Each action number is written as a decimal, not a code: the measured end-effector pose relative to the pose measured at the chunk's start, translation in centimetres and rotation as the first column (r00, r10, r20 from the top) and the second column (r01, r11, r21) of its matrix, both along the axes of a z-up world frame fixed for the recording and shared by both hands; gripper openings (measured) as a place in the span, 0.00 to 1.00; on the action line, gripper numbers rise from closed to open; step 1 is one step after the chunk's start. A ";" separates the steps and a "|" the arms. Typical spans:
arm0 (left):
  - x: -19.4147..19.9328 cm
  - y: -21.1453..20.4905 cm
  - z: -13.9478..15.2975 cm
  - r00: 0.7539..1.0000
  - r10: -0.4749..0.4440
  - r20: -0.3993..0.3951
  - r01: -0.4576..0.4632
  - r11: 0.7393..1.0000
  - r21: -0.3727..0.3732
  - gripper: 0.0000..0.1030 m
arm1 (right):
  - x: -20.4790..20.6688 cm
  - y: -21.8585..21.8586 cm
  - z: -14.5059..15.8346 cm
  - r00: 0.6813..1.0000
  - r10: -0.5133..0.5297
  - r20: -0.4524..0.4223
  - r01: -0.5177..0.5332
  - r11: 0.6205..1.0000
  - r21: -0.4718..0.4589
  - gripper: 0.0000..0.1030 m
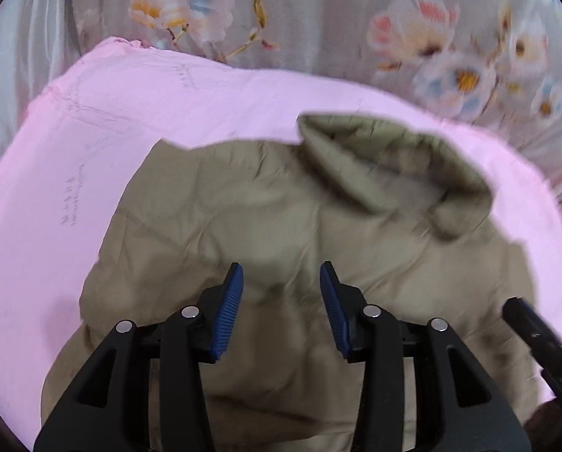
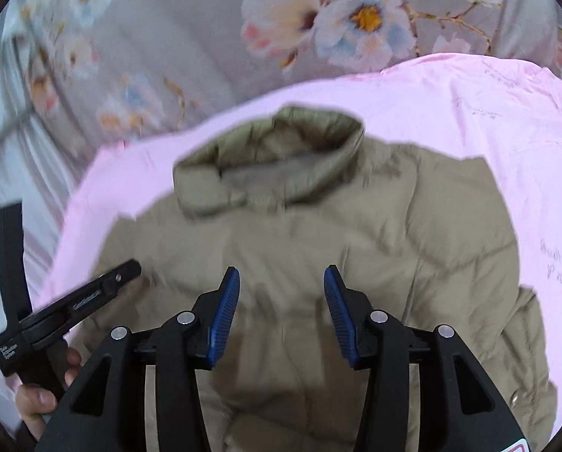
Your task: Fold large clothes
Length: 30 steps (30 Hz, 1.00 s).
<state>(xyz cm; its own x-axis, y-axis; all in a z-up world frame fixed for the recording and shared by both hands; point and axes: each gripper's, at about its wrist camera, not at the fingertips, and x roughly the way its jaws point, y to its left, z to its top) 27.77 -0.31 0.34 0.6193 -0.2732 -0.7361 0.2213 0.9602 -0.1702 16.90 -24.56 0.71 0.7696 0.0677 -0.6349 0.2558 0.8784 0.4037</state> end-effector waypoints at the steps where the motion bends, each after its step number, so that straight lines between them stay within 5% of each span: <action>1: 1.1 -0.2 1.0 1.000 -0.011 -0.011 0.011 0.999 -0.044 0.49 | 0.8 -1.2 0.4 1.000 -0.010 0.012 0.010 0.999 0.041 0.49; 5: 5.3 -2.1 2.3 0.998 -0.035 -0.049 0.029 0.993 -0.114 0.62 | 4.3 -4.9 -0.5 0.996 -0.084 -0.014 0.085 0.988 0.131 0.50; 9: 10.0 -4.0 -0.9 0.982 -0.033 -0.188 0.000 0.985 -0.173 0.61 | 7.2 -7.3 -3.0 0.991 -0.122 -0.061 0.134 0.953 0.273 0.51; 10: 10.7 -4.2 -1.8 0.975 -0.034 -0.221 -0.009 0.982 -0.189 0.60 | 7.6 -7.4 -3.5 0.991 -0.115 -0.067 0.130 0.950 0.285 0.51; 12: 11.5 -4.8 -3.2 0.966 -0.032 -0.257 -0.019 0.980 -0.196 0.36 | 8.9 -6.8 -3.9 0.996 -0.068 -0.055 0.080 0.959 0.272 0.44; 13: 11.6 -5.1 -3.6 0.965 -0.044 -0.258 -0.008 0.981 -0.196 0.27 | 9.2 -6.4 -3.8 0.998 -0.041 -0.051 0.052 0.968 0.246 0.27; 15: 11.1 -5.5 -4.0 0.970 -0.053 -0.238 0.010 0.984 -0.180 0.16 | 9.9 -5.6 -3.6 0.997 -0.015 -0.069 0.025 0.988 0.153 0.09; 25: 8.4 -7.3 -6.2 0.994 -0.070 -0.089 0.073 0.997 0.033 0.11 | 10.0 -4.7 -6.3 0.990 -0.017 -0.143 0.019 1.000 0.011 0.02; 30: 8.0 -6.5 -5.5 0.995 -0.071 -0.074 0.073 0.997 0.023 0.12 | 8.6 -5.8 -4.9 0.992 -0.017 -0.129 0.027 0.997 0.075 0.09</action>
<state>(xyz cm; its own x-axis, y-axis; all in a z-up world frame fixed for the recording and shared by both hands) 35.73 -6.85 -5.16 0.5425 -0.2956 -0.7863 0.2782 0.9464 -0.1639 25.52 -30.39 -4.20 0.6842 0.1039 -0.7218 0.3288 0.8395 0.4325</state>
